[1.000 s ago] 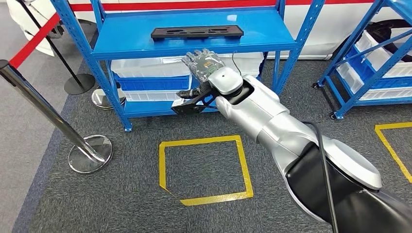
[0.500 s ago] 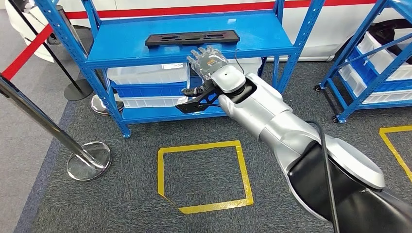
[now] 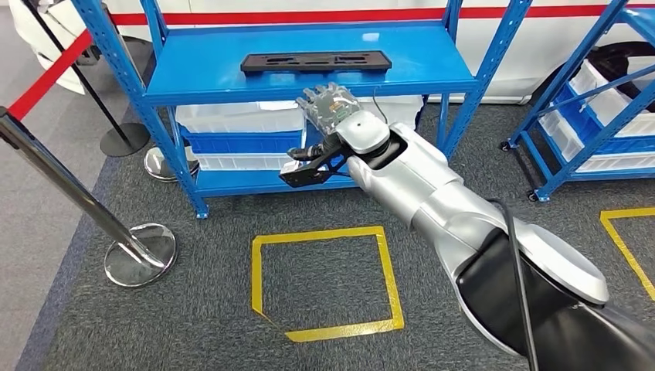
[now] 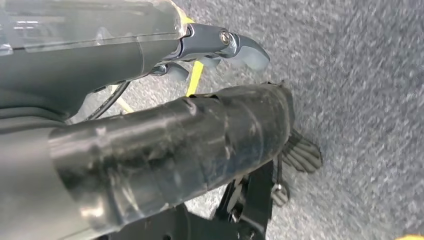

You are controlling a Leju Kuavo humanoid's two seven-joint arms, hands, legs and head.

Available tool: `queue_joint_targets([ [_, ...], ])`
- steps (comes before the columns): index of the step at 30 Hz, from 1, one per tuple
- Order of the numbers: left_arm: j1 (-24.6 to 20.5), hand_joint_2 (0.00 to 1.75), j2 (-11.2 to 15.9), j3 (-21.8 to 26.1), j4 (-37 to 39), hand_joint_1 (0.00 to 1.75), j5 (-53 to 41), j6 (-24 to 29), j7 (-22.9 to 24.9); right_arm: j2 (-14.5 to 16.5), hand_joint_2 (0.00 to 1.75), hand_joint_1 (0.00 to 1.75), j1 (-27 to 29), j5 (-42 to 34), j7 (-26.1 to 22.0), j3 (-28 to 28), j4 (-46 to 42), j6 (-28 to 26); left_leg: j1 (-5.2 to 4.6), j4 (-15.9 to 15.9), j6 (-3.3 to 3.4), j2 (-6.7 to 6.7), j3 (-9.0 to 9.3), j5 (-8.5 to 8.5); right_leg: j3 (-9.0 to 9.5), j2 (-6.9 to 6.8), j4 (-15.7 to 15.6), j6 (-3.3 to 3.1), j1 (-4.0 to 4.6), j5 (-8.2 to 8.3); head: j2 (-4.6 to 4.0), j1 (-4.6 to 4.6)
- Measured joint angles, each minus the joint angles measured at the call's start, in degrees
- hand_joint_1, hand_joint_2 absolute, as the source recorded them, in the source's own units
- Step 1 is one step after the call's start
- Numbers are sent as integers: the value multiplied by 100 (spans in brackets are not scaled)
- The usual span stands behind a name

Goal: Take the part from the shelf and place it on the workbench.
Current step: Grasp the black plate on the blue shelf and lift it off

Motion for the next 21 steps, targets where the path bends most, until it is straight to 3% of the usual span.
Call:
queue_joint_targets([
  [2, 1, 0, -3, 0, 0, 0, 1, 0, 0, -15, 0, 0, 21, 1, 0, -2, 3, 7, -6, 0, 21, -1, -6, 0, -339, -2, 717, 50, -29, -332, -1, 1],
  [3, 1, 0, -3, -1, 0, 0, 1, 0, 0, -21, 0, 0, 39, 1, 0, -2, 5, 11, -6, 1, 21, -1, -6, -1, -467, -3, 971, 64, -43, -399, -1, 1],
  [4, 0, 0, -4, -1, 0, 0, 1, 0, 0, -23, 0, 0, 54, 1, 0, -2, 6, 14, -6, 1, 21, -3, -5, -4, -509, -4, 1044, 70, -54, -367, -1, 1],
  [5, 0, 0, -4, -1, 0, 0, 1, 0, 0, -25, 0, 0, 61, 1, 0, -2, 7, 16, -6, 2, 18, -5, 0, -6, -441, -5, 891, 65, -62, -231, 0, 1],
  [7, 0, 0, -10, 0, 1, 0, 1, 0, 2, -27, 0, 0, 52, 1, 0, -2, 7, 17, -8, 3, 2, -7, 13, -16, -82, -5, 150, 20, -60, 129, 0, 1],
  [9, -4, 0, -19, 0, 2, 0, 1, 1, 6, -25, 0, 0, 37, 1, 0, -2, 5, 19, -24, 5, -43, -7, 14, -26, 186, -9, -403, -29, -27, 302, -1, -1],
  [11, -10, 0, -21, -1, 2, 0, 8, 1, 7, -26, 0, 0, 32, 5, 0, -2, 5, 25, -36, -12, -112, -5, 20, -34, 226, -9, -503, -72, 9, 294, -1, -1],
  [14, -8, 0, -26, 1, 1, 0, 56, -1, -12, -27, 0, 0, 22, 14, 0, -3, 3, 33, -21, 107, -201, 3, -11, -142, 308, -9, -609, -174, -30, 316, 0, -4],
  [16, -9, 0, -31, 3, 2, 0, 86, -4, -25, -23, 0, 0, 11, 16, 0, -4, 3, 40, -16, 660, -223, 4, -265, -431, 355, -15, -653, -226, -35, 319, -1, -8],
  [18, -11, 0, -31, 6, 2, 0, 92, -8, -33, -23, 0, 0, 27, 18, 0, -4, 4, 53, -16, 1368, -237, 4, -638, -706, 363, -13, -644, -258, -9, 301, -1, -9],
  [19, -7, 0, -30, 7, 2, 0, 89, -9, -35, -23, 0, 0, 40, 18, 0, -4, 5, 59, -17, 1520, -237, 4, -734, -705, 368, -10, -635, -264, 4, 287, -1, -9],
  [20, 0, 0, -30, 7, 2, 0, 84, -9, -37, -23, 0, 0, 48, 19, 0, -4, 6, 63, -17, 1458, -230, 5, -724, -593, 378, -4, -622, -264, 13, 269, -1, -9],
  [21, 5, 0, -30, 7, 2, 0, 79, -9, -38, -23, 0, 0, 50, 21, 0, -4, 7, 65, -18, 1174, -214, 5, -600, -395, 392, 0, -605, -257, 18, 246, -2, -8],
])
